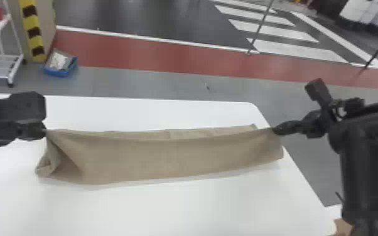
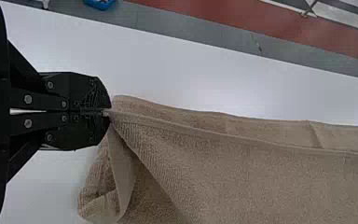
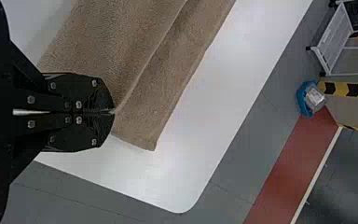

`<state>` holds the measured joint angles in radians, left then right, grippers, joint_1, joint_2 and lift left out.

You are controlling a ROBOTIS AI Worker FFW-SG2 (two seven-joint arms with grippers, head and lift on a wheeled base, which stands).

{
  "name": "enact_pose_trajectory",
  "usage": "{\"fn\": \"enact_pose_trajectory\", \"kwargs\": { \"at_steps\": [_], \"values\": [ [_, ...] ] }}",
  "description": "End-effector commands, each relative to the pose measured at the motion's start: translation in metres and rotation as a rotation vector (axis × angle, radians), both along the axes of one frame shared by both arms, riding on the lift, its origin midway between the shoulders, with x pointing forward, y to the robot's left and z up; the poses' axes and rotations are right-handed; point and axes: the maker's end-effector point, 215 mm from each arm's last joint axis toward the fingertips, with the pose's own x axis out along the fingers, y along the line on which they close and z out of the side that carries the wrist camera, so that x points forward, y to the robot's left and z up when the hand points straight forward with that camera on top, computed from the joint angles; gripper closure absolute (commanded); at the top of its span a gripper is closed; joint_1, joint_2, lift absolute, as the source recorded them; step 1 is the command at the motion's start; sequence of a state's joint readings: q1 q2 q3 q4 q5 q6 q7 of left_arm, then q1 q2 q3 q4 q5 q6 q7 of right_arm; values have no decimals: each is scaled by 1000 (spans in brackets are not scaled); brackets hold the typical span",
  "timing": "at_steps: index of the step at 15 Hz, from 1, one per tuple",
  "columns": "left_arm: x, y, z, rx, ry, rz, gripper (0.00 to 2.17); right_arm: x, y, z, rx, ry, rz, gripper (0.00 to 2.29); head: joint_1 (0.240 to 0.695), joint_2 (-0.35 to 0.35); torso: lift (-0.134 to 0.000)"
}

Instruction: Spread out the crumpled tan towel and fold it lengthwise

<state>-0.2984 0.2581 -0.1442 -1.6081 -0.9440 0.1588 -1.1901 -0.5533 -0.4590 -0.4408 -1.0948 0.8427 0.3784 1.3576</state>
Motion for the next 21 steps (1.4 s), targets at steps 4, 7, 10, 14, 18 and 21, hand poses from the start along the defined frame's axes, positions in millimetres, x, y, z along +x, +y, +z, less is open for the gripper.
{"fn": "enact_pose_trajectory", "kwargs": {
  "at_steps": [4,7,10,14,18,21],
  "values": [
    [3,5,-5,8,14,10,2091,11,16,-15,60,60,25,2081,695,-313,-124],
    [8,9,-13,14,29,22,2091,13,23,-20,52,79,36,2081,695,-301,-124],
    [17,21,-10,20,20,47,2091,19,20,-10,75,61,22,2081,695,-291,-124],
    [24,31,-10,30,24,63,2091,18,22,-15,74,81,27,2081,695,-274,-124],
    [37,35,-8,34,28,77,2091,24,25,-13,78,95,34,2081,695,-264,-124],
    [46,38,-4,41,20,85,2091,25,29,-18,69,111,61,2081,693,-255,-124]
  ]
}}
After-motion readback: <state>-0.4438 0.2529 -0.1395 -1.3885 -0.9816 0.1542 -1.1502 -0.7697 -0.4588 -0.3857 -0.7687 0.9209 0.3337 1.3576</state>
